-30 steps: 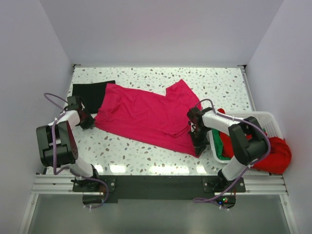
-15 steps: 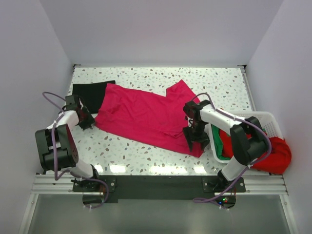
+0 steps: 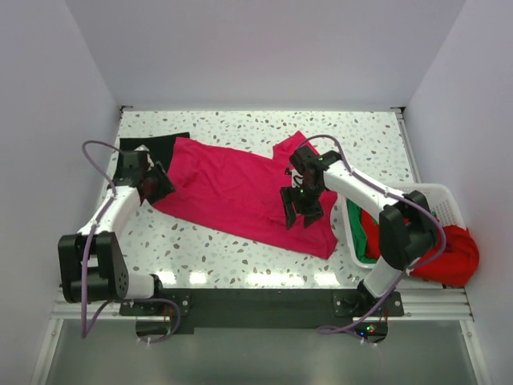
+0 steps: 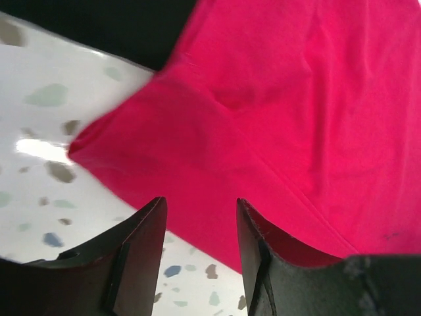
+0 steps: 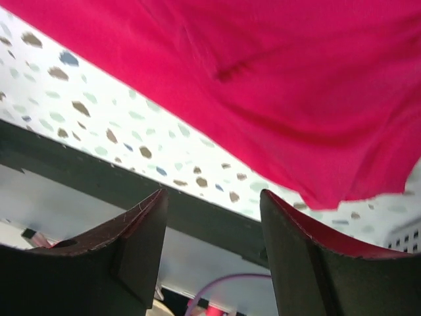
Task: Fold and stack the t-shirts
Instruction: Fold the tshirt
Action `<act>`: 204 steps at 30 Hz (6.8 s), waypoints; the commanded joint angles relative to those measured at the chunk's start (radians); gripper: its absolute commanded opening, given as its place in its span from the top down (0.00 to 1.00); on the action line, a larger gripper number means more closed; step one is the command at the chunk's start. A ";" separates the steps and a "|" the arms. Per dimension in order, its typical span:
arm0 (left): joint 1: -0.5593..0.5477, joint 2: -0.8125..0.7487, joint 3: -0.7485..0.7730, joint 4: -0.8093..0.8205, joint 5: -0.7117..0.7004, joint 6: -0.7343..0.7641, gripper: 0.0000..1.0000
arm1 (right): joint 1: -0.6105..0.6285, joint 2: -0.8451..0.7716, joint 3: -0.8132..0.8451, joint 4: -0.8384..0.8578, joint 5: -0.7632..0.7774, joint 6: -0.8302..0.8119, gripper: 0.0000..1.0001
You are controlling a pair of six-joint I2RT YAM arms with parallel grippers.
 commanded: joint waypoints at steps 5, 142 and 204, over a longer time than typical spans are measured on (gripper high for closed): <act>-0.179 0.137 0.051 0.129 0.035 -0.104 0.48 | 0.002 0.104 0.027 0.237 -0.037 0.058 0.43; -0.153 0.206 0.398 0.037 -0.046 -0.068 0.37 | -0.145 0.294 0.638 0.126 0.210 -0.011 0.35; -0.101 0.728 0.758 0.049 -0.135 0.018 0.48 | -0.323 0.771 0.870 0.442 0.259 -0.089 0.95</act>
